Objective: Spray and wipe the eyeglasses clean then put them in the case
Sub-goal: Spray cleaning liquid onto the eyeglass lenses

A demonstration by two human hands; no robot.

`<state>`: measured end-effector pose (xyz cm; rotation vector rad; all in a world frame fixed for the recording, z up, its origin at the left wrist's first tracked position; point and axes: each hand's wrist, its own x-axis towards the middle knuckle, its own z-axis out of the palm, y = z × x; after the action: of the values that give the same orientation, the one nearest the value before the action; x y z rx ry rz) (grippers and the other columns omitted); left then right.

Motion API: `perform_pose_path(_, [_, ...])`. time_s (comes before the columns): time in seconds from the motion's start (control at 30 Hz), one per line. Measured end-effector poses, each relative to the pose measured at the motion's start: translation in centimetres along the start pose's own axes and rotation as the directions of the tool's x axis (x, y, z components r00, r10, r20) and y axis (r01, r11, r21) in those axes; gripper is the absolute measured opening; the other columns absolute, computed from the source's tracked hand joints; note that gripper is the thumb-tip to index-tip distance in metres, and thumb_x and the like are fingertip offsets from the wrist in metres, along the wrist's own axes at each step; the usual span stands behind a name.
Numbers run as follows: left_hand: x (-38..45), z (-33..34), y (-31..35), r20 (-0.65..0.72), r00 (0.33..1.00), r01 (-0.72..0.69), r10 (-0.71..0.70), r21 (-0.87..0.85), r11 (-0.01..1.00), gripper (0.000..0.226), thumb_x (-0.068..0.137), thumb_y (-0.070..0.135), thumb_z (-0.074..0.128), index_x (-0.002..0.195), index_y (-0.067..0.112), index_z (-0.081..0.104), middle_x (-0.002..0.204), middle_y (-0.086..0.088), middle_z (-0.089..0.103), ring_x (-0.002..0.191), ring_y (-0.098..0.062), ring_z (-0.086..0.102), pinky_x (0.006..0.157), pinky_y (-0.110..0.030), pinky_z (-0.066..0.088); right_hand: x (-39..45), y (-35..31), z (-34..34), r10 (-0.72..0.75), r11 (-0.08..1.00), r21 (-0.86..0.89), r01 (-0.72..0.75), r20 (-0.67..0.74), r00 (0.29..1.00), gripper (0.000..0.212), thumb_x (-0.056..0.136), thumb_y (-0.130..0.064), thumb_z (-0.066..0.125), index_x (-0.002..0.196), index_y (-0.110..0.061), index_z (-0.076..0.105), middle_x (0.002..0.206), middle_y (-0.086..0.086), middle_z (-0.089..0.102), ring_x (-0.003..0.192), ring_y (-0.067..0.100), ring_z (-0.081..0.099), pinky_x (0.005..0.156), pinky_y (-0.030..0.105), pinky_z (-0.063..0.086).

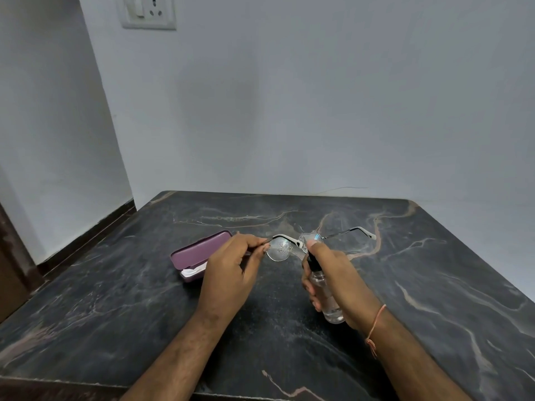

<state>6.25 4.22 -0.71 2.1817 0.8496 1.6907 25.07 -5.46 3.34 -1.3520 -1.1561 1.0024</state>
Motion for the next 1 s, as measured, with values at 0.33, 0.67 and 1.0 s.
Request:
perform_pose_path(0.33, [0.0, 0.0, 0.1, -0.005, 1.000, 0.011, -0.011, -0.011, 1.000, 0.020, 0.101, 0.028, 0.072, 0.106, 0.011, 0.079, 0.099, 0.007, 0.078, 0.092, -0.009, 0.075, 0.078, -0.035, 0.064, 0.4, 0.2, -0.1, 0.006, 0.999, 0.038, -0.004, -0.066, 0.998, 0.066, 0.092, -0.075, 0.051, 0.068, -0.014, 0.063, 0.060, 0.015, 0.056, 0.043, 0.024, 0.046, 0.047, 0.029, 0.040])
perform_pose_path(0.67, [0.4, -0.6, 0.0, -0.045, 0.993, 0.114, -0.113, 0.010, 0.993, 0.007, 0.100, 0.016, 0.076, 0.106, 0.014, 0.080, 0.098, 0.015, 0.077, 0.096, 0.001, 0.072, 0.081, -0.010, 0.054, 1.0, 0.8, -0.9, -0.107, 0.994, 0.009, 0.108, -0.094, 0.990, 0.064, 0.094, -0.072, 0.056, 0.076, -0.012, 0.063, 0.067, 0.014, 0.062, 0.053, 0.027, 0.055, 0.050, 0.032, 0.048])
perform_pose_path(1.0, [0.4, -0.7, -1.0, -0.067, 0.979, 0.191, -0.191, -0.007, 0.982, 0.007, 0.101, 0.016, 0.076, 0.107, 0.016, 0.080, 0.100, 0.017, 0.078, 0.095, 0.000, 0.074, 0.081, -0.020, 0.059, 2.7, 3.7, -3.6, -0.266, 0.948, -0.264, 0.177, -0.354, 0.897, 0.035, 0.093, -0.015, 0.069, 0.118, -0.031, 0.051, 0.104, -0.003, 0.067, 0.086, 0.016, 0.062, 0.074, 0.031, 0.048])
